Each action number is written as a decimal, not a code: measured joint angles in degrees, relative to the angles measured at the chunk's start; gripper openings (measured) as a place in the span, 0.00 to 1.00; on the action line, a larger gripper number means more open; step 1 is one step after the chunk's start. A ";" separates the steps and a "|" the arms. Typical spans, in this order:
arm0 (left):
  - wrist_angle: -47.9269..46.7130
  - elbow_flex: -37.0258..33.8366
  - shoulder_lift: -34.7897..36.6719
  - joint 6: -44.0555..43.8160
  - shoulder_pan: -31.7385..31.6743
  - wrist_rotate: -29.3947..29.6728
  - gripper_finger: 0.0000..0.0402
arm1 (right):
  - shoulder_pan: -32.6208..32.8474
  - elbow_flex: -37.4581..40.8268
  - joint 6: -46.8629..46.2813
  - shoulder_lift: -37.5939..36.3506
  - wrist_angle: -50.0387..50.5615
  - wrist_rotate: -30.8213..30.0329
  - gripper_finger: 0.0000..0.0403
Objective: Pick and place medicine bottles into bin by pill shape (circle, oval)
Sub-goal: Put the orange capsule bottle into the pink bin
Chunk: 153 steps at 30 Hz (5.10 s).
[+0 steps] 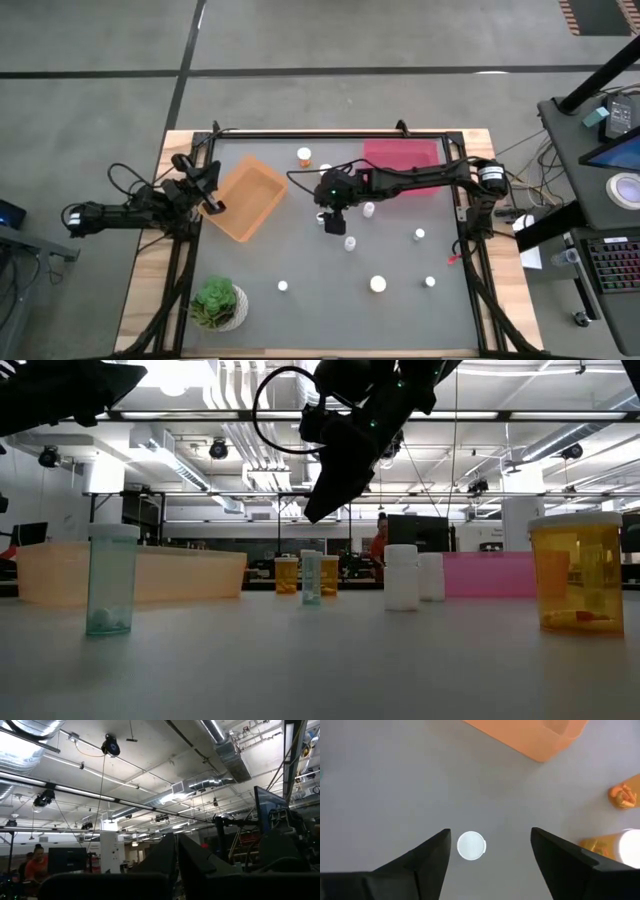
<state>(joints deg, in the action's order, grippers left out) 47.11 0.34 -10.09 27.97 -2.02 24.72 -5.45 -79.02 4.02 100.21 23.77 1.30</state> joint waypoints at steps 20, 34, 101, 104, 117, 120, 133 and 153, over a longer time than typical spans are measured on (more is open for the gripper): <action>-0.08 0.00 0.00 -0.01 -0.01 0.85 0.01 | 0.17 0.00 -0.26 2.59 -0.56 0.17 0.62; -0.09 0.00 0.00 0.00 -0.01 1.34 0.01 | -2.51 -2.71 -10.86 2.66 -5.68 -17.50 0.60; -0.09 0.02 -0.28 1.48 0.00 1.78 0.01 | -11.65 -13.57 -32.63 14.98 9.09 -17.69 0.50; -0.09 0.02 -0.28 1.47 0.00 1.78 0.01 | -11.54 -13.57 -32.52 14.96 9.08 -17.63 0.54; -0.04 0.00 -0.28 1.44 0.00 1.78 0.01 | -10.40 -13.55 -29.24 6.45 13.23 -18.76 0.52; -0.04 0.00 -0.28 1.44 0.00 1.78 0.01 | -10.03 -13.55 -28.45 3.26 17.01 -20.79 0.53; -0.09 0.00 -0.33 1.42 0.00 1.80 0.01 | -10.07 -3.94 -31.44 -14.26 29.22 -27.00 0.53; 0.42 0.00 -0.30 1.36 0.00 1.82 0.01 | -28.99 24.86 -32.72 -24.89 3.02 -14.39 0.53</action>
<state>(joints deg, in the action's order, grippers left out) 47.53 0.34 -10.39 29.32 -2.02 26.55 -34.45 -54.16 -28.70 75.33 26.79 -13.09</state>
